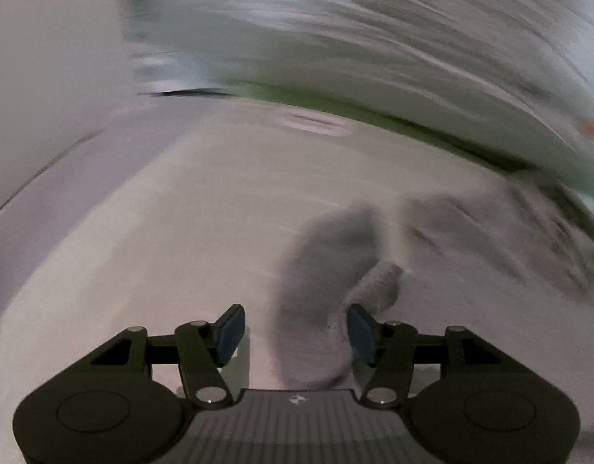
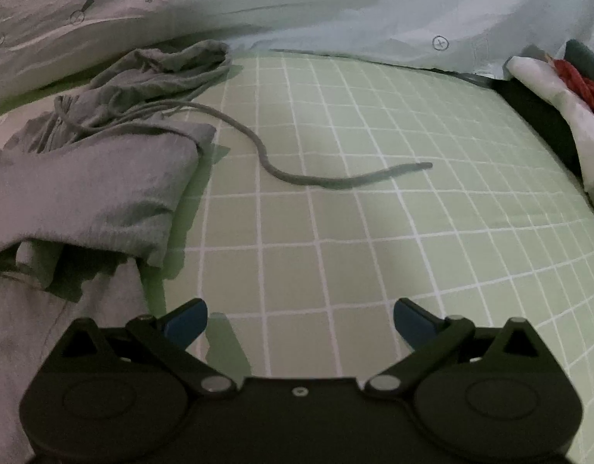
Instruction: Fold clothes
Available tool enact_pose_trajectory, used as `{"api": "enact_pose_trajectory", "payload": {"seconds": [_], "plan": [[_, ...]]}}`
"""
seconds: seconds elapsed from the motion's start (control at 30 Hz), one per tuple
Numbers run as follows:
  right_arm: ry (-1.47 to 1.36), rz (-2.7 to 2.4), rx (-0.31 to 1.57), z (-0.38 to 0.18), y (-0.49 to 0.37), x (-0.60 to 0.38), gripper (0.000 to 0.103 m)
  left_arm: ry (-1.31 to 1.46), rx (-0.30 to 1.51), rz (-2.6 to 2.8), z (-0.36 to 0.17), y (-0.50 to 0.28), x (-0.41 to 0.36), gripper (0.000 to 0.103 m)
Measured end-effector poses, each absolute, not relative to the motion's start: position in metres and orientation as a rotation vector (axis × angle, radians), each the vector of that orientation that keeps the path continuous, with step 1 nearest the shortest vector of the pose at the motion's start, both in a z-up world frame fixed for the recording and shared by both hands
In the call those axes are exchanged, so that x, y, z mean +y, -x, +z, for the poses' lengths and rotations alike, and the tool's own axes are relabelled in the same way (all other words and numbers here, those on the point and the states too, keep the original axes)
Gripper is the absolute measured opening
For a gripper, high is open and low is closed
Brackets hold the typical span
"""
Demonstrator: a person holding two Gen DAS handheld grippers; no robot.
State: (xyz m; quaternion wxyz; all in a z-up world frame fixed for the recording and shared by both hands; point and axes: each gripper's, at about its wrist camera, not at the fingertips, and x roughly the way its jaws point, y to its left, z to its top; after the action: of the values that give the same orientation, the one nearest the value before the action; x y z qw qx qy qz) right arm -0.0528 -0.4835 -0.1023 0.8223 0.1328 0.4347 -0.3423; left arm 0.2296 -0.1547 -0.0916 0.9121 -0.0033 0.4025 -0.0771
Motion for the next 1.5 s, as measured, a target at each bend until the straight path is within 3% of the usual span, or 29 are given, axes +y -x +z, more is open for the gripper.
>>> {"api": "enact_pose_trajectory", "payload": {"seconds": [0.27,0.43,0.5,0.87,1.33,1.5], "plan": [[-0.284,-0.711,0.944,-0.105,0.049,-0.48,0.103,0.243,0.861,0.036,-0.091,-0.237,-0.099,0.055],[-0.285,-0.701,0.953,-0.106,0.048,-0.476,0.103,0.237,0.834,-0.107,-0.083,-0.218,-0.108,0.063],[-0.289,-0.705,0.954,-0.106,0.049,-0.474,0.103,0.216,0.837,-0.162,-0.08,-0.213,-0.118,0.067],[-0.312,-0.728,0.934,-0.101,0.047,-0.454,0.103,-0.006,0.824,-0.382,-0.076,-0.208,-0.164,0.067],[-0.394,-0.663,0.751,-0.082,0.001,-0.39,0.103,-0.149,0.86,-0.458,-0.092,-0.217,-0.153,0.068],[-0.277,-0.62,0.764,-0.084,-0.037,-0.365,0.103,-0.169,0.886,-0.469,-0.102,-0.22,-0.153,0.07]]}}
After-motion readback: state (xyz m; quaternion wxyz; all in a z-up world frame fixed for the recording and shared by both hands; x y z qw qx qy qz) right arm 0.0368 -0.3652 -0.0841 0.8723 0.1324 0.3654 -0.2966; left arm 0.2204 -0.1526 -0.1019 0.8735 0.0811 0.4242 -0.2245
